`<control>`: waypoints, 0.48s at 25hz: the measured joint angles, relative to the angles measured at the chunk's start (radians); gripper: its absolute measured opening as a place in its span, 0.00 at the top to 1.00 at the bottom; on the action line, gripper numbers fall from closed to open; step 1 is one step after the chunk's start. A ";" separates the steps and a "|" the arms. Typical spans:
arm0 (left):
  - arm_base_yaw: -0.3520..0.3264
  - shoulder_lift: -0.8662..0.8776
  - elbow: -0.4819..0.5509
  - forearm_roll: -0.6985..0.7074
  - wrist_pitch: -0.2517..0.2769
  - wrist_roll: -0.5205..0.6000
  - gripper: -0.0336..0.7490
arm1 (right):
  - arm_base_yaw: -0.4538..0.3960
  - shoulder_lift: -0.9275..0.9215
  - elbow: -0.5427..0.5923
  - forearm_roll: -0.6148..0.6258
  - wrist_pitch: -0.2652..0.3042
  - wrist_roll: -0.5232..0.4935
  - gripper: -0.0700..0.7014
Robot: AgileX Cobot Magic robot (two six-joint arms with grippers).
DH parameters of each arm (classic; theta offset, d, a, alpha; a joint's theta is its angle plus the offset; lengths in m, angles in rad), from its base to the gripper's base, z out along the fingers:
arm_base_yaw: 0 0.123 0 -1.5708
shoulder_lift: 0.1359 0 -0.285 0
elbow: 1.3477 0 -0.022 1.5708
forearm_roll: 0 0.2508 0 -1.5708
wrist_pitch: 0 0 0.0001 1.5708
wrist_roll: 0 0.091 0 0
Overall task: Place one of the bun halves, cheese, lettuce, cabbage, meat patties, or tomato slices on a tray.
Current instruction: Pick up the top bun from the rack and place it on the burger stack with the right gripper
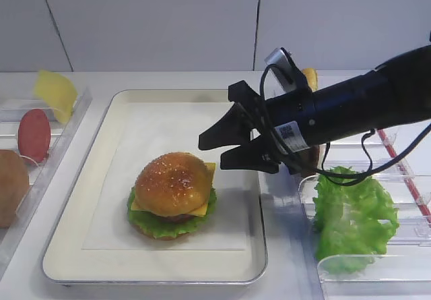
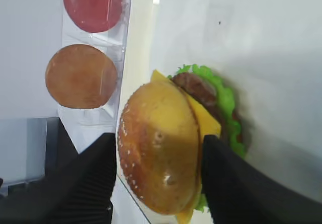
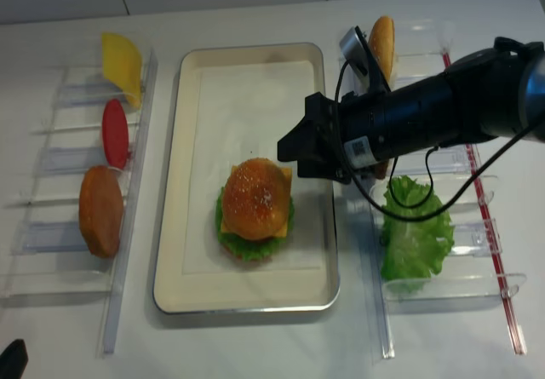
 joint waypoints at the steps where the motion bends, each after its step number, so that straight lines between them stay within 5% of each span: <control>1: 0.000 0.000 0.000 0.000 0.000 0.000 0.63 | 0.000 -0.012 0.002 -0.009 0.000 0.001 0.37; 5: 0.000 0.000 0.000 0.000 0.000 0.000 0.63 | 0.000 -0.084 -0.015 -0.101 -0.005 0.058 0.37; 12: 0.000 0.000 0.000 0.000 0.000 0.000 0.63 | 0.000 -0.212 -0.161 -0.515 0.028 0.377 0.37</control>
